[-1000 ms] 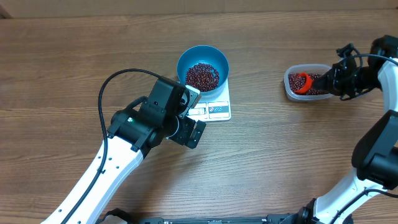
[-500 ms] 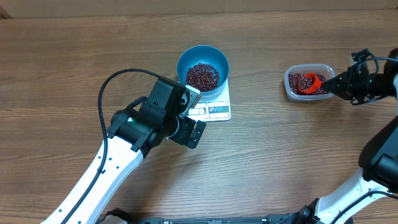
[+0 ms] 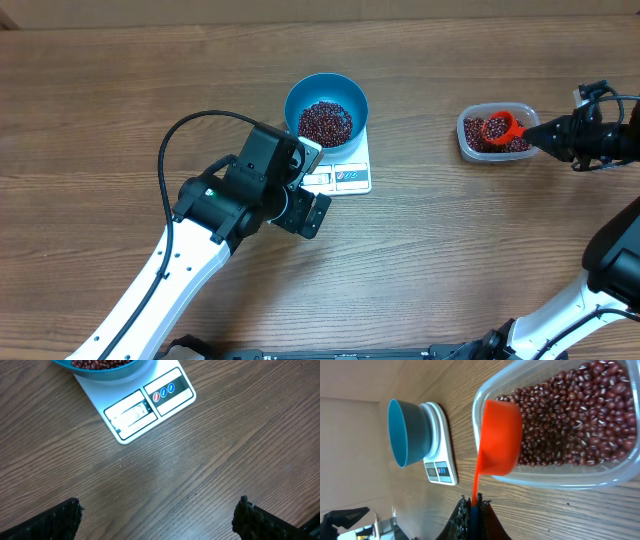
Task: Scoop item into bowl and weigh 150g on scale
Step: 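Dip and drag the scoop through the beans in the tub to fill it, then lift the filled scoop and carry it over the teal bowl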
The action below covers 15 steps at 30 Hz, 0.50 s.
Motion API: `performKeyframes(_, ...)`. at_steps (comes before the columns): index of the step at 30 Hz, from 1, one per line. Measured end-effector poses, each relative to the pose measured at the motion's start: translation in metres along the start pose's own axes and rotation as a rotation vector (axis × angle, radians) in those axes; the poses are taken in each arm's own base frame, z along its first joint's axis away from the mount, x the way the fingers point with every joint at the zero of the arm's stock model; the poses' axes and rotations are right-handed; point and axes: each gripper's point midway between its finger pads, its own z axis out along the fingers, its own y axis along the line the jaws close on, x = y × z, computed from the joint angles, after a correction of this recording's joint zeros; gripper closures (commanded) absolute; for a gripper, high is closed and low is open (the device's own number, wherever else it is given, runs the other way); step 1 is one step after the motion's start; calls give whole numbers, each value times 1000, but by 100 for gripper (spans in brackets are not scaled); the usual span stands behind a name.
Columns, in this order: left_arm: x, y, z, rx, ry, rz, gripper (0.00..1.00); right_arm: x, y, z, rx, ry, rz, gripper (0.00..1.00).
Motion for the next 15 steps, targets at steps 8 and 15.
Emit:
performKeyframes(8, 0, 0, 0, 0, 0, 0, 0, 3, 20, -1, -108, -7, -37, 96)
performKeyframes(15, 0, 0, 0, 0, 0, 0, 0, 0, 40, -2, -209, -35, -62, 96)
